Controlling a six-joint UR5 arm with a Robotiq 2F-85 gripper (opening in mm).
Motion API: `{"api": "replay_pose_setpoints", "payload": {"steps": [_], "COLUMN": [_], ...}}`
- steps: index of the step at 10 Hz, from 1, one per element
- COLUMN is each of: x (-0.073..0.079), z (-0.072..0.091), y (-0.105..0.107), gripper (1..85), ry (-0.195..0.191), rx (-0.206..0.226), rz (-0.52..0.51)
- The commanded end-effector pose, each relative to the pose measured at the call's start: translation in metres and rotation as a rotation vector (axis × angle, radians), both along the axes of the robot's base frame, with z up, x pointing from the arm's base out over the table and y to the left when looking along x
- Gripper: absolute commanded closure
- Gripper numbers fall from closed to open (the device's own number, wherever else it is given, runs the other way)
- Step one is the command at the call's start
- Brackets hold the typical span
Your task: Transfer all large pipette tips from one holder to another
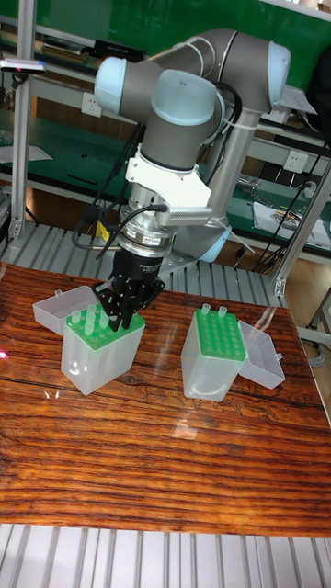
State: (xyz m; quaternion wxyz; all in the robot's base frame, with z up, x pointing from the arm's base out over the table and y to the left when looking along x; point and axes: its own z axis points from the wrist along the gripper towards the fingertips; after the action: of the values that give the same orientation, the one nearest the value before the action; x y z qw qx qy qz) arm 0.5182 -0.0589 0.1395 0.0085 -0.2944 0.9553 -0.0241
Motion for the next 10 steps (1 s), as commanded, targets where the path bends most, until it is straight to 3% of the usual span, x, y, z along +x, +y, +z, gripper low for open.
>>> {"api": "replay_pose_setpoints", "payload": {"steps": [1,10], "x": [0.0017,-0.0009], "z": [0.0006,0.0067], "y": [0.0038,0.0068], "gripper": [62.0,70.0], "ry": [-0.003,0.003], "rx": [0.010,-0.009], "rz": [-0.013,-0.055]}}
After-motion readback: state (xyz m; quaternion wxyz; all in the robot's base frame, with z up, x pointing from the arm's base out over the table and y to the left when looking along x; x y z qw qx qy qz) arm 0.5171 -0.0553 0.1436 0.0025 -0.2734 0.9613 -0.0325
